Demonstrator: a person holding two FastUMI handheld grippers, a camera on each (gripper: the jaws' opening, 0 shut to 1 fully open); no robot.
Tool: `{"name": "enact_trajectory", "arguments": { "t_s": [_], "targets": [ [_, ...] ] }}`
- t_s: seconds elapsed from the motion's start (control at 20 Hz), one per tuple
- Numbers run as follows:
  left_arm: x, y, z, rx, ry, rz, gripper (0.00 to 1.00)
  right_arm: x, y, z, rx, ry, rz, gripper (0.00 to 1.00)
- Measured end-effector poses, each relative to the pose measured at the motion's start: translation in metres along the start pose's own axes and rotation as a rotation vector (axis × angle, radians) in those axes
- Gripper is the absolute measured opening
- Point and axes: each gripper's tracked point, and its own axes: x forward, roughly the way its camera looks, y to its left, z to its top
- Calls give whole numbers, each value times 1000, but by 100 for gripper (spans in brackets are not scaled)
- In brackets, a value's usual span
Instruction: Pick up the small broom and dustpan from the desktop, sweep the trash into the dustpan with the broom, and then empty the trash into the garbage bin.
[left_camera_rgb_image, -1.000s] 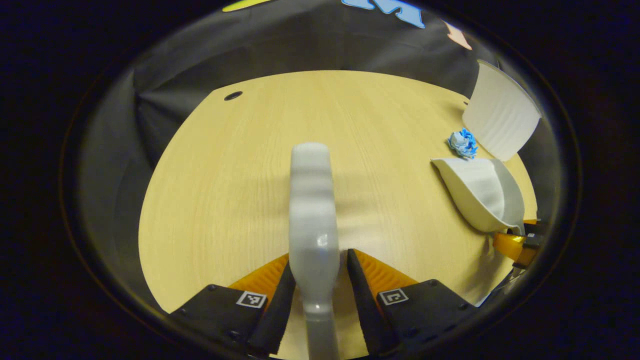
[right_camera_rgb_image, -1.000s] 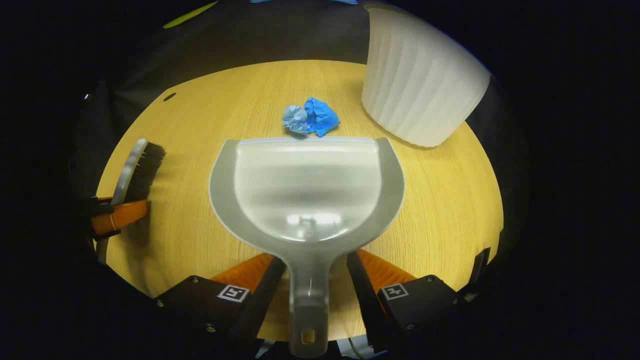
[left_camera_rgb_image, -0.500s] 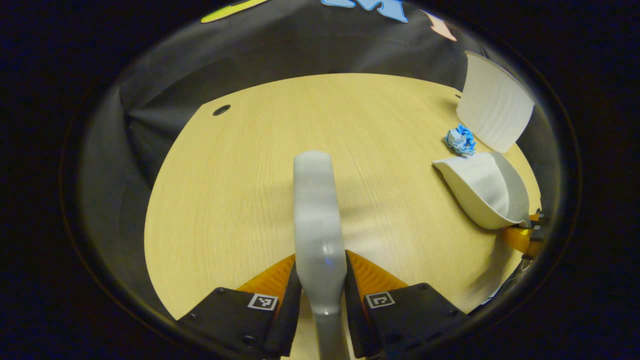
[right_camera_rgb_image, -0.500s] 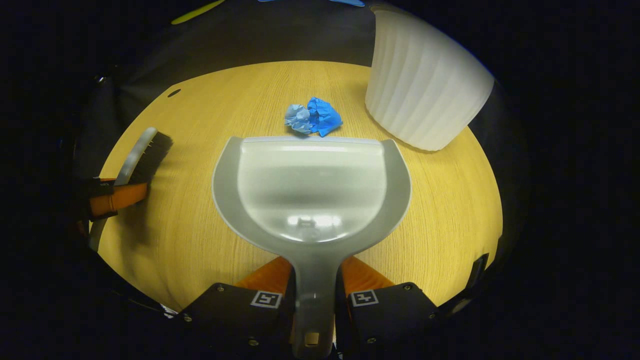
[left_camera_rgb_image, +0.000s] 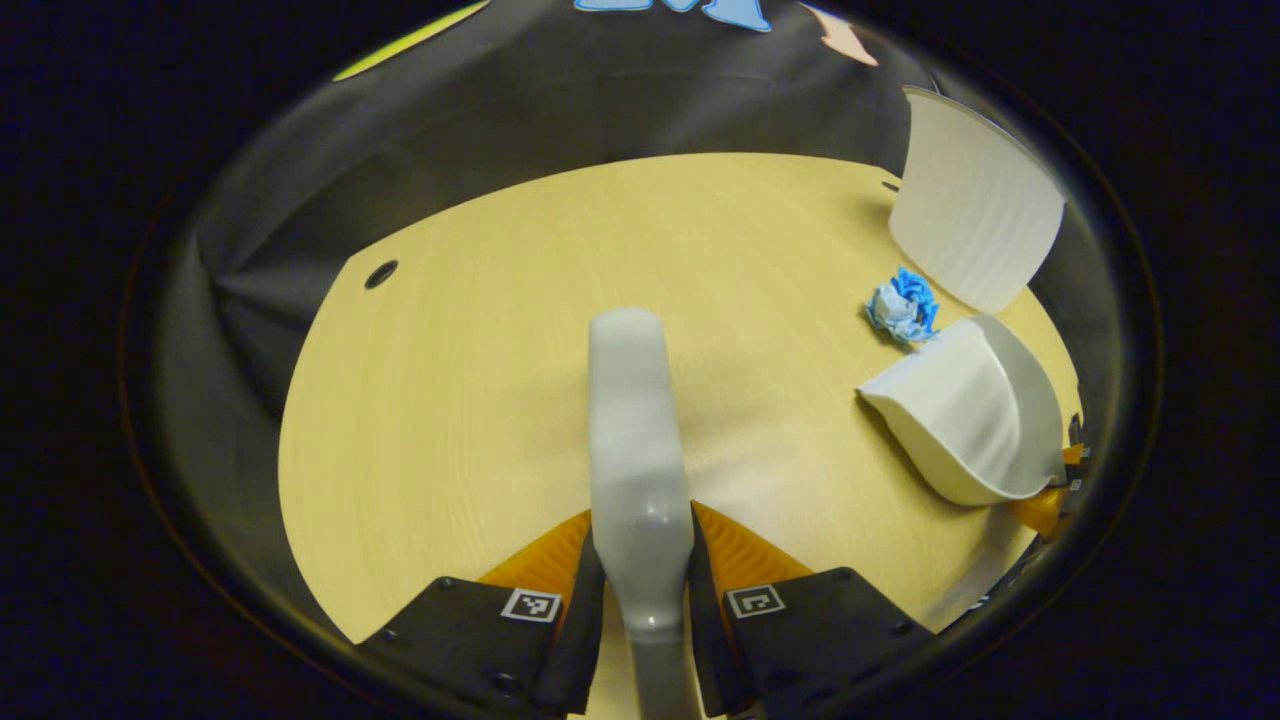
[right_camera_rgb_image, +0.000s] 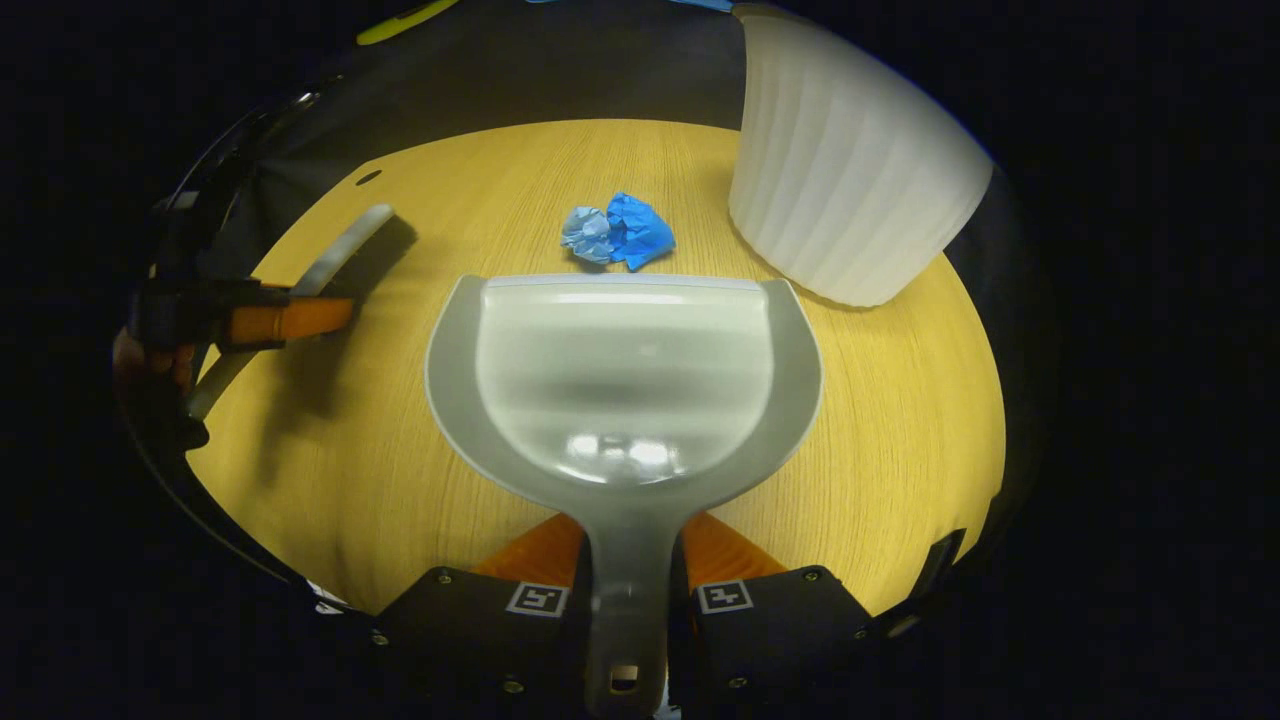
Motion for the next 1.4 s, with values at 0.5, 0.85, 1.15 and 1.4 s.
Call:
{"name": "enact_trajectory", "arguments": {
  "t_s": [0.5,0.85,1.15,1.4],
  "targets": [
    [51,-67,88,208,-12,-134,47,-8,-33,1,-96,41,50,33],
    [69,-117,114,410,5,-258,46,-8,-36,0,-113,36,72,33],
    [62,-149,128,551,13,-454,48,-13,-17,13,-121,34,77,33],
    [35,-145,149,598,34,-569,46,-23,5,29,-121,31,82,33]
  ]
}}
